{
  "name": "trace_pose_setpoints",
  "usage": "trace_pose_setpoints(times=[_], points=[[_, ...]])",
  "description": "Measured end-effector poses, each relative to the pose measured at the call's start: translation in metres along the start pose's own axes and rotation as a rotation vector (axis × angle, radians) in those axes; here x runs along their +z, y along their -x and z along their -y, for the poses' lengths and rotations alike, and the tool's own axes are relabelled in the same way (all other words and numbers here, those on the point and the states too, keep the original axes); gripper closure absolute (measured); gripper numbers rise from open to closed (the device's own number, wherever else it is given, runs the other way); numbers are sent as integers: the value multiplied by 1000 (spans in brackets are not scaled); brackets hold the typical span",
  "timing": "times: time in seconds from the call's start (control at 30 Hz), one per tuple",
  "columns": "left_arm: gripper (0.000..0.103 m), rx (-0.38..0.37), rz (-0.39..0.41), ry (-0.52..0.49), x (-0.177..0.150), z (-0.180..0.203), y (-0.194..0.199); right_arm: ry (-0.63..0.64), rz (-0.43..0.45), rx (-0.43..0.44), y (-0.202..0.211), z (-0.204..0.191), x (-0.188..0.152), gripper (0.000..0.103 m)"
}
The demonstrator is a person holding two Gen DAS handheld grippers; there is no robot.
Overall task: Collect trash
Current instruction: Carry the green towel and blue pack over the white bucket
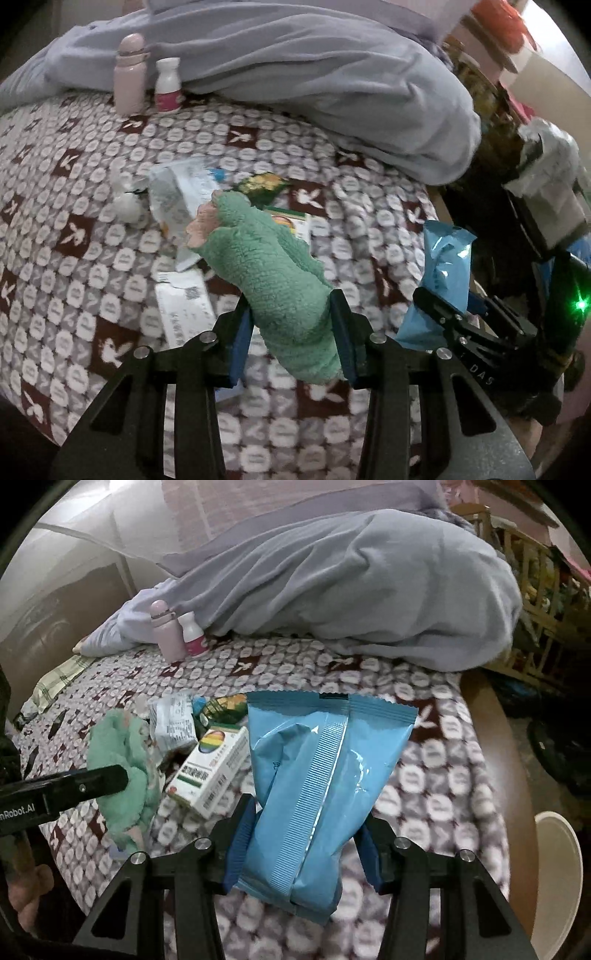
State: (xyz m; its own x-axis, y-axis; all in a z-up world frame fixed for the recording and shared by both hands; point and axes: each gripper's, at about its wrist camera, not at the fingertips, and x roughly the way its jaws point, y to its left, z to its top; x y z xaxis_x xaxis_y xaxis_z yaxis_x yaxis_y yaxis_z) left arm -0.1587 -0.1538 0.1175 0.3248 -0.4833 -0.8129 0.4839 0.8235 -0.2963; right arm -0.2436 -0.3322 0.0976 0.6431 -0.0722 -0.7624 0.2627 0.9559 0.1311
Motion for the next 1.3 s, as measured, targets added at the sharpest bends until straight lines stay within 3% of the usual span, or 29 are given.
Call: trace_pose_setpoints(times=[0.7,1.3], points=[[65,26,-12,-157,-13,78,-15,-78,30,-72,46,50,-29,53],[65,-22,-32,-273,-15,146,-33,-159,42,-156,77,108,-49,53]])
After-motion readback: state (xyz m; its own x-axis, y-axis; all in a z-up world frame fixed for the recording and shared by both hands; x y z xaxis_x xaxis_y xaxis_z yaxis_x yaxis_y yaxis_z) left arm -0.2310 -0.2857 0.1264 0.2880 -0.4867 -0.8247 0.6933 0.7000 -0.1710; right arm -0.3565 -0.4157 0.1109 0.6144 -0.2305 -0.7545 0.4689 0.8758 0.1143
